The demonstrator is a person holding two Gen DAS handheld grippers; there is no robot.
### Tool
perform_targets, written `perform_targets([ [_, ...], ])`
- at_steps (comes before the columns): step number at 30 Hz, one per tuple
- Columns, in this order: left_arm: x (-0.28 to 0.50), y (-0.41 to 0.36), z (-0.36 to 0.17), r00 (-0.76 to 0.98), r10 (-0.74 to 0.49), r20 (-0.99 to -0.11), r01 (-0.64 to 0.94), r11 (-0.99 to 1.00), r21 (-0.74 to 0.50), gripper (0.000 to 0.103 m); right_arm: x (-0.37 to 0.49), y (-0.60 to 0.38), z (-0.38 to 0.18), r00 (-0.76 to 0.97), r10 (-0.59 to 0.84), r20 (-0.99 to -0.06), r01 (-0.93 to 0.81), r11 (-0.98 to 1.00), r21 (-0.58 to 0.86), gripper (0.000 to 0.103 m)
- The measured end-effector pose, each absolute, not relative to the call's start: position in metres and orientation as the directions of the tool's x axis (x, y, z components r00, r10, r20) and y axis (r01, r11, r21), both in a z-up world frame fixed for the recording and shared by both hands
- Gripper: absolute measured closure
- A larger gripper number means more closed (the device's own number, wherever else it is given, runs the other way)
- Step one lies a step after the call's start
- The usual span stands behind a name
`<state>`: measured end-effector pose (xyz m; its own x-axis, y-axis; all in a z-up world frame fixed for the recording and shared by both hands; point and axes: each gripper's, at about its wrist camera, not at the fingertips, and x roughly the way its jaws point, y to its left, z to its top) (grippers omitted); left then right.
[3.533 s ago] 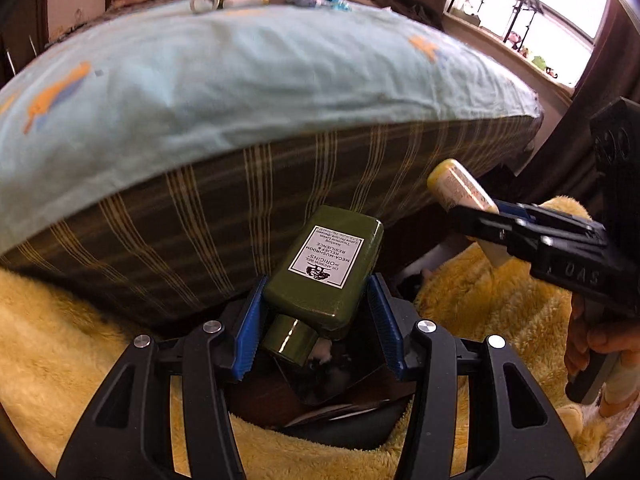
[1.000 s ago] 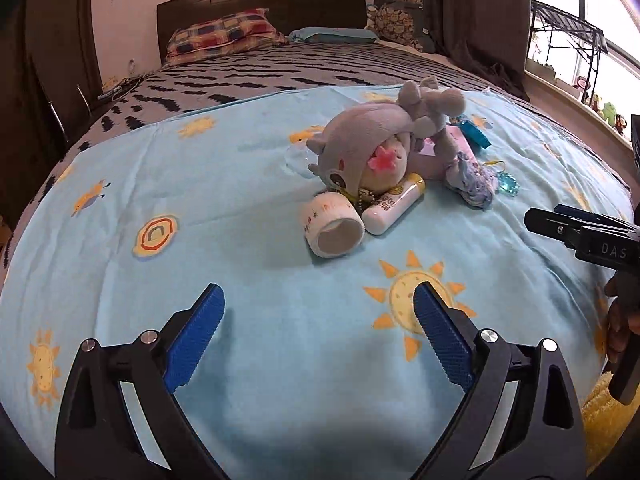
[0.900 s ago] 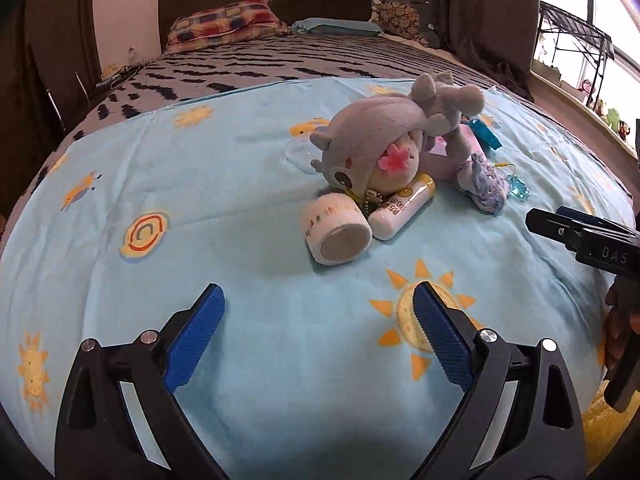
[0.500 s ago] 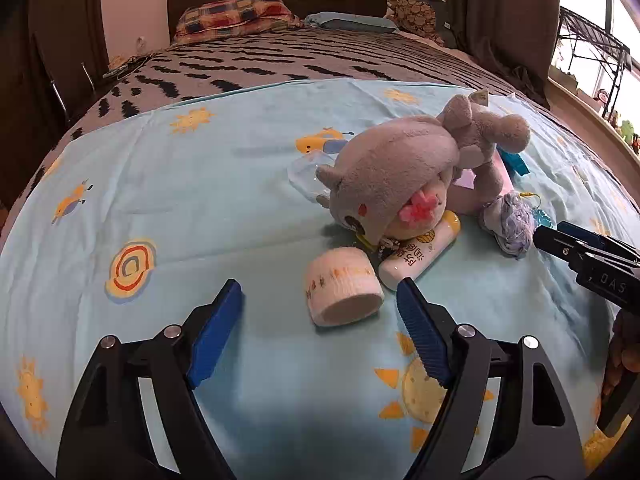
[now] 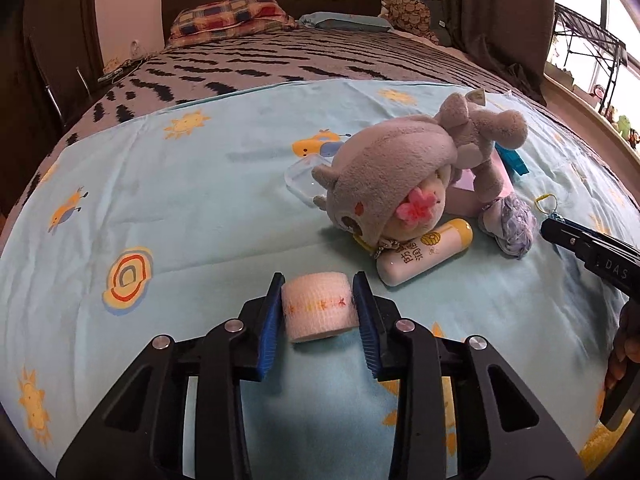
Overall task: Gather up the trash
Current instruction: 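Grasp the white tape roll with the left gripper while the right gripper grasps the blue pendant, then carry the tape roll and pendant down into the bin and open both grippers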
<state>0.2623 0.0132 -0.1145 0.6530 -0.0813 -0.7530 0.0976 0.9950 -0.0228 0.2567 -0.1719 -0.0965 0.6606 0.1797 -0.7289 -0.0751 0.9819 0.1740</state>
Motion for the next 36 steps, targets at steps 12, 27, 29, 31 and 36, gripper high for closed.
perform_targets([
  [12,0.197,0.025,-0.116,0.680,-0.141,-0.719,0.164,0.986,-0.038,0.072,0.157,-0.176,-0.095,0.726,0.237,-0.646,-0.173,0.972,0.161,0.075],
  [27,0.062,-0.003,-0.103,0.725,-0.251,-0.641,0.319,0.948,-0.011,0.073,0.046,-0.176,-0.083,0.732,0.331,-0.595,-0.267,0.943,0.197,0.075],
  [29,0.043,-0.010,-0.105,0.723,-0.276,-0.633,0.349,0.937,-0.011,0.073,0.031,-0.172,-0.086,0.722,0.345,-0.600,-0.281,0.938,0.202,0.075],
  [31,0.027,-0.017,-0.107,0.714,-0.296,-0.635,0.370,0.929,-0.017,0.073,0.019,-0.169,-0.091,0.711,0.352,-0.609,-0.288,0.936,0.204,0.075],
  [36,0.004,-0.031,-0.125,0.662,-0.345,-0.665,0.414,0.909,-0.059,0.073,-0.002,-0.165,-0.111,0.667,0.374,-0.644,-0.281,0.927,0.247,0.075],
])
